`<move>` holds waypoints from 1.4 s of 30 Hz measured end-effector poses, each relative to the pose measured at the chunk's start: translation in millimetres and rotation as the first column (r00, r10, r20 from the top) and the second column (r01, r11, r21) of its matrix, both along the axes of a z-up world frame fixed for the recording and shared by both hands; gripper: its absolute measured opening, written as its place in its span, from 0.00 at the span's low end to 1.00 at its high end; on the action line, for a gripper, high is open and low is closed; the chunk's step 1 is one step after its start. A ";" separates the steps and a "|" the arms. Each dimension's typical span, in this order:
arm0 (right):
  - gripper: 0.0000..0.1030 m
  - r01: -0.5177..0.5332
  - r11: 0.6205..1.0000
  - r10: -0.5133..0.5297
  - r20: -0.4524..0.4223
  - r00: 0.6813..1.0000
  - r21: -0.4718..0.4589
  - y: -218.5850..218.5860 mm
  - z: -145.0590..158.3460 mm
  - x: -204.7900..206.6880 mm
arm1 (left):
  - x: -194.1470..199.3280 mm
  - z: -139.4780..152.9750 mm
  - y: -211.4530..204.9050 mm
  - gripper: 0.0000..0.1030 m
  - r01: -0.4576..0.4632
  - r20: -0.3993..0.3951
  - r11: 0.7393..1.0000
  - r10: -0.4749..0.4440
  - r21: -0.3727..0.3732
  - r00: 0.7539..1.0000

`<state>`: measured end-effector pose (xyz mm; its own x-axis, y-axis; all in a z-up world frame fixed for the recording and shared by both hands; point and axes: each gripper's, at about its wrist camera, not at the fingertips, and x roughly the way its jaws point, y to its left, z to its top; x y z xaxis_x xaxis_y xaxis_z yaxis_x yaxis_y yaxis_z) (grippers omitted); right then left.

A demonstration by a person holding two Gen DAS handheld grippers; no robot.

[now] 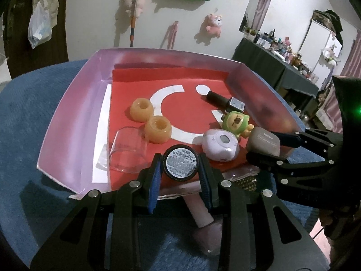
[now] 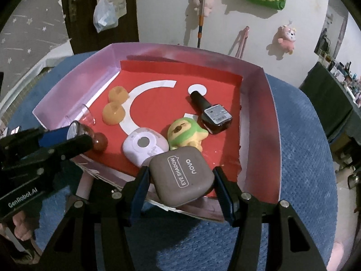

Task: Organize rigid objects
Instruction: 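Carry the eye shadow case and glitter polish with both tools into the red box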

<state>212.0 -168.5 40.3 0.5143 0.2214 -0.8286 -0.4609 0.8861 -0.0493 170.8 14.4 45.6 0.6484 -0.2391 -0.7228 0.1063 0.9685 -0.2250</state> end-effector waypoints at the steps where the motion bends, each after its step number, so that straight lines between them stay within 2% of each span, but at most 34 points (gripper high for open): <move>1: 0.58 -0.003 1.000 0.003 -0.005 1.000 -0.005 0.5 -0.1 0.0 | -0.9 -0.5 1.7 0.29 -0.001 -0.005 1.000 0.001 0.000 1.000; 8: 0.58 -0.033 0.998 0.032 -0.032 0.999 -0.046 5.3 -3.5 -2.0 | -3.3 -10.9 16.7 0.28 -0.020 -0.063 0.998 0.023 0.052 0.998; 12: 0.58 -0.033 0.999 0.032 -0.039 0.999 -0.027 9.5 -5.7 -1.5 | 3.5 -9.7 12.1 0.28 -0.009 -0.073 0.996 0.016 0.093 0.997; 25: 0.57 0.006 0.997 -0.001 -0.059 0.998 0.081 9.2 -13.9 13.9 | 31.4 -15.7 8.0 0.29 -0.037 -0.078 0.995 0.044 0.092 0.996; 30: 0.57 0.033 0.994 -0.032 -0.016 0.999 0.101 10.3 -11.9 21.7 | 42.6 -17.5 12.5 0.29 -0.073 -0.069 0.993 0.079 0.093 0.994; 33: 0.57 0.050 0.989 -0.048 -0.019 0.999 0.136 9.6 -13.1 29.0 | 47.2 -18.4 15.4 0.29 -0.085 -0.068 0.993 0.091 0.082 0.994; 42: 0.57 0.069 0.986 -0.071 0.010 0.997 0.151 15.0 -16.0 37.3 | 48.5 -19.0 16.6 0.29 -0.088 -0.067 0.993 0.093 0.076 0.993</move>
<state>249.3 -153.6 24.3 0.5455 0.3060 -0.7802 -0.3978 0.9140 0.0803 219.3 31.0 26.6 0.6116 -0.1268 -0.7809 0.0042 0.9876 -0.1570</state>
